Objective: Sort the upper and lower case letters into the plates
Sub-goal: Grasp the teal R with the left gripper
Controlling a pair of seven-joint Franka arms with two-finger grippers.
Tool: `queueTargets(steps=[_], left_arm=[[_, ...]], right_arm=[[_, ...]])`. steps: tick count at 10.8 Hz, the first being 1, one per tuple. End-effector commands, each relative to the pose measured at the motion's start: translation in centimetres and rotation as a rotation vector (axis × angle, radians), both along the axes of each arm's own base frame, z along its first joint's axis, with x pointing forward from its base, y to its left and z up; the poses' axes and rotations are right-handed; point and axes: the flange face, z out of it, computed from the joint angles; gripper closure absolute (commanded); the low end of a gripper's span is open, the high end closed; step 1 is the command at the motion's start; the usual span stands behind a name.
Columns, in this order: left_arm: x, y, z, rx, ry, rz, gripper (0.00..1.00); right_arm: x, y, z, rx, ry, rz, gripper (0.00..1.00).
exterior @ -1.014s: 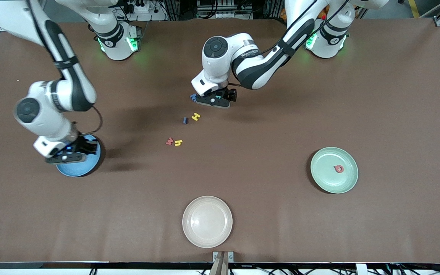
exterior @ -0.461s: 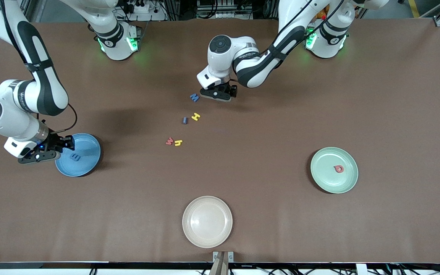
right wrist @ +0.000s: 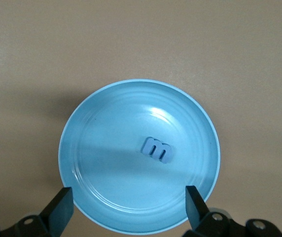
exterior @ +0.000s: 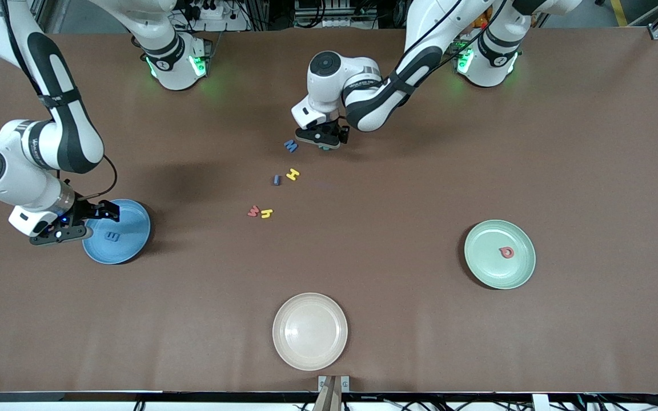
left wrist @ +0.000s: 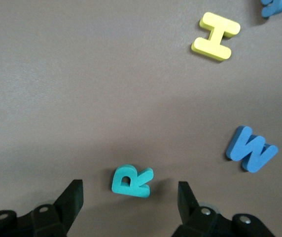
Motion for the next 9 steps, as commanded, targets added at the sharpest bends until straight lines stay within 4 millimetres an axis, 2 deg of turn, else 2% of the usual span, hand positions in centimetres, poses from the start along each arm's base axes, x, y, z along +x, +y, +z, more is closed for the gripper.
queueTargets(steps=[1,3,9], left_arm=[[-0.17,-0.08,-0.77,-0.011,-0.008,0.005,0.19],[-0.26,-0.12,-0.77,-0.011,-0.008,0.003,0.25],[-0.39,-0.01,-1.64,-0.002,-0.016,-0.016,0.32]], right_arm=[[0.24,0.38,-0.25,0.002,0.010,0.004,0.00],[0.25,0.47,-0.34,0.004,0.011,0.004,0.00],[0.29,0.74,-0.33,0.005,0.011,0.007,0.00]])
